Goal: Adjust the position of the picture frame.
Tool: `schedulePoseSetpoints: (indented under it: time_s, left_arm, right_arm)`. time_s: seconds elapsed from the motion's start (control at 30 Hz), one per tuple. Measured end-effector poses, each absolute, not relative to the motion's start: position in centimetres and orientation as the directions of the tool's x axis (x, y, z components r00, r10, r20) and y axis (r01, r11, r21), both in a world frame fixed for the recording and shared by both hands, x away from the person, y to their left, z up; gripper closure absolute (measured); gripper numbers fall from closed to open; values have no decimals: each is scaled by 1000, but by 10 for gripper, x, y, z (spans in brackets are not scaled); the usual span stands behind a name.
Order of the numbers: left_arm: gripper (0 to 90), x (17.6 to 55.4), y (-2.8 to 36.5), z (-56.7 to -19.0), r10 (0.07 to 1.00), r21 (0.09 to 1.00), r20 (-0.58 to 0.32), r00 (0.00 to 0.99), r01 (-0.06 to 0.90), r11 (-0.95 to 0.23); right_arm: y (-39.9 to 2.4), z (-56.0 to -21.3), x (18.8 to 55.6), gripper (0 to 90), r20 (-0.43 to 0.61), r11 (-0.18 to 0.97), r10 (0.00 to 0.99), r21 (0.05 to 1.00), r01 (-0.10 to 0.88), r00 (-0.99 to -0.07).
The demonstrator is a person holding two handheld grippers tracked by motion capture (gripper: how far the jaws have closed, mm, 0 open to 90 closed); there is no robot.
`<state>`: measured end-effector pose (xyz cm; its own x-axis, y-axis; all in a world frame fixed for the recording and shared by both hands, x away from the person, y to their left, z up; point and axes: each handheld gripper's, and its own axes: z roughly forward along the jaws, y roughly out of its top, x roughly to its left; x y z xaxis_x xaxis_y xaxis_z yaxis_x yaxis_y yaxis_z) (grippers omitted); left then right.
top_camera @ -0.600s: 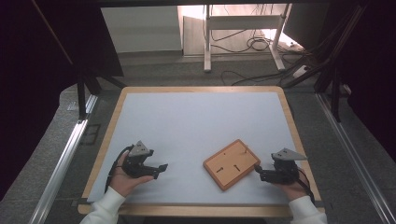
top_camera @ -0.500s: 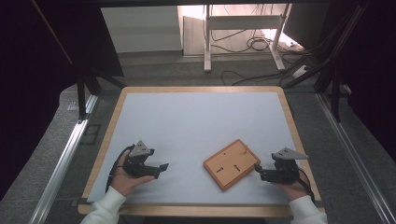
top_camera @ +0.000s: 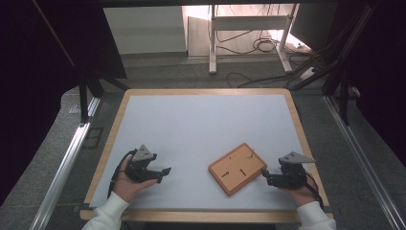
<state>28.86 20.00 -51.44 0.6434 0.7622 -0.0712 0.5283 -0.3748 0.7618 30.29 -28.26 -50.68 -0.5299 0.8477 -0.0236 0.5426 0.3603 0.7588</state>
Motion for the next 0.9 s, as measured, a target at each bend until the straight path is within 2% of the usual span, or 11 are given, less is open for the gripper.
schedulePoseSetpoints:
  time_s: [0.43,0.9]
  left_arm:
    - [216,292,199,-519,771,744,-100,629,562,-362]
    - [214,293,201,-520,759,741,-118,640,566,-362]
  right_arm:
    - [-275,-496,307,241,-31,379,832,760,528,-554]
    - [-254,-483,324,285,-47,445,811,695,564,-583]
